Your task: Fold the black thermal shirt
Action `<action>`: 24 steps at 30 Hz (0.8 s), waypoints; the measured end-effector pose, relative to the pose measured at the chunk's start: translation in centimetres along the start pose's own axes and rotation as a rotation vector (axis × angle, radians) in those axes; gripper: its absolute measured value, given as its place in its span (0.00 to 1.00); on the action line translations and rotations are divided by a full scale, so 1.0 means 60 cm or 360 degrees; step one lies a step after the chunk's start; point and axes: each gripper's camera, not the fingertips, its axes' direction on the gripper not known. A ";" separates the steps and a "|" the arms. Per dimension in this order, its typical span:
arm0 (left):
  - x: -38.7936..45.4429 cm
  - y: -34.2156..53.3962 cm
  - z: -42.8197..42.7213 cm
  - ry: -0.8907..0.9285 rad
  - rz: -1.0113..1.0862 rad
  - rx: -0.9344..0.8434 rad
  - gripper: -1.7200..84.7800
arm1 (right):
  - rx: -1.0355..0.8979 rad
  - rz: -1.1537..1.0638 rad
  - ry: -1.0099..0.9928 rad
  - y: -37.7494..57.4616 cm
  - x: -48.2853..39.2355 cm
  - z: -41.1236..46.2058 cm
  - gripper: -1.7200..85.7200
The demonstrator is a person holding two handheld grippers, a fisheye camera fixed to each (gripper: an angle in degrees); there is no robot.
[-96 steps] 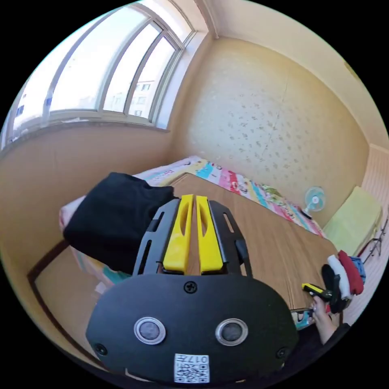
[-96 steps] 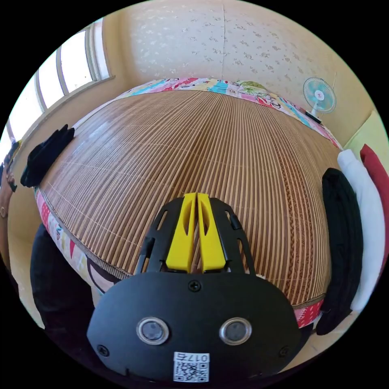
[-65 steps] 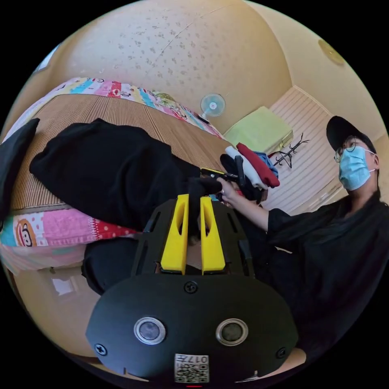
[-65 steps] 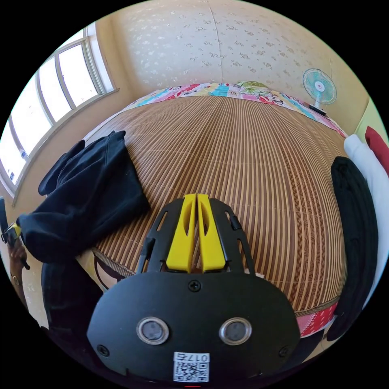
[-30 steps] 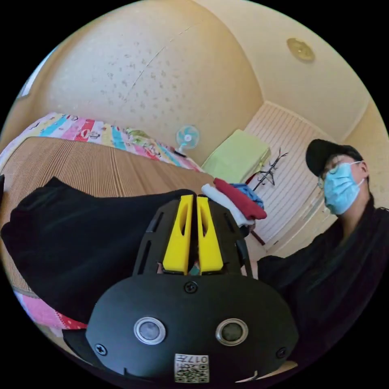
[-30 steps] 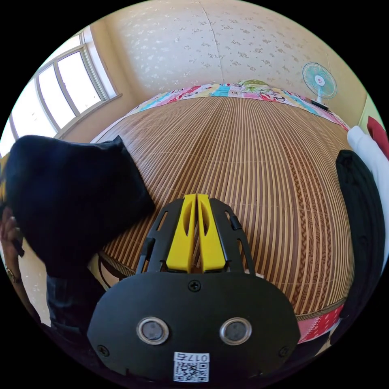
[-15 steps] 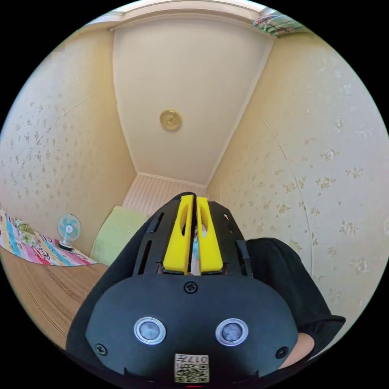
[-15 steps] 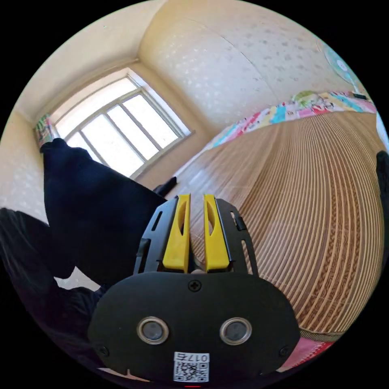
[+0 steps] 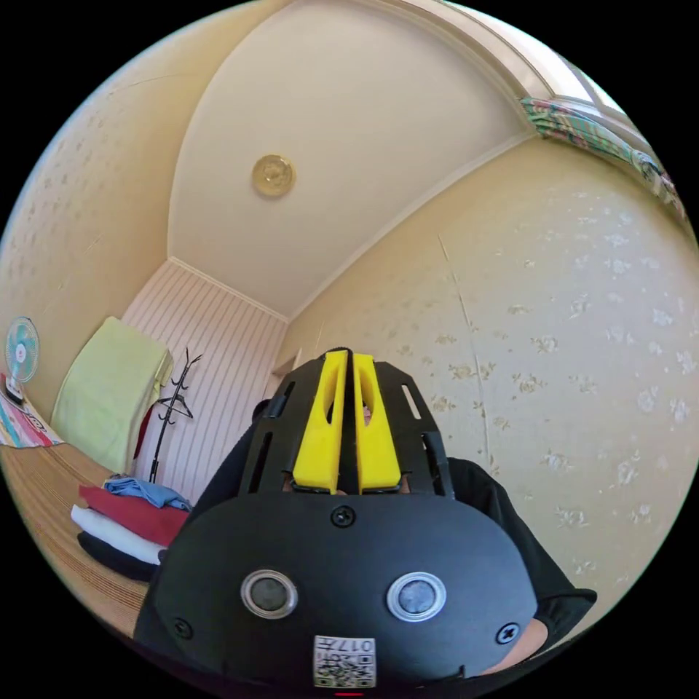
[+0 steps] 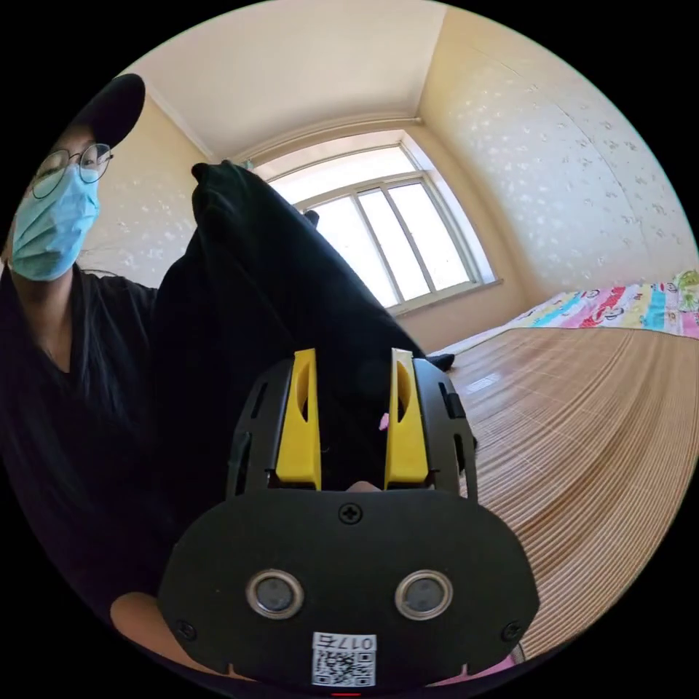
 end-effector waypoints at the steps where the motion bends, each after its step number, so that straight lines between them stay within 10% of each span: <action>1: 0.004 -0.003 0.004 0.0015 -0.0006 -0.0019 0.01 | -0.0012 -0.0038 -0.0092 -0.005 -0.009 0.005 0.18; 10: 0.032 -0.014 -0.012 -0.0231 -0.0012 -0.0023 0.01 | 0.0239 -0.0107 -0.0021 -0.055 -0.058 -0.047 0.19; 14: 0.016 -0.019 -0.040 0.0049 0.0048 0.0365 0.01 | -0.0103 -0.0315 -0.0105 -0.053 -0.104 0.016 0.23; 18: 0.026 -0.035 -0.003 -0.0622 0.0200 -0.0096 0.01 | -0.0404 -0.0339 0.0162 -0.016 -0.155 0.129 0.20; 24: -0.017 0.070 -0.025 -0.0839 -0.0127 -0.0208 0.01 | -0.0534 0.0719 -0.0374 0.156 0.001 0.401 0.17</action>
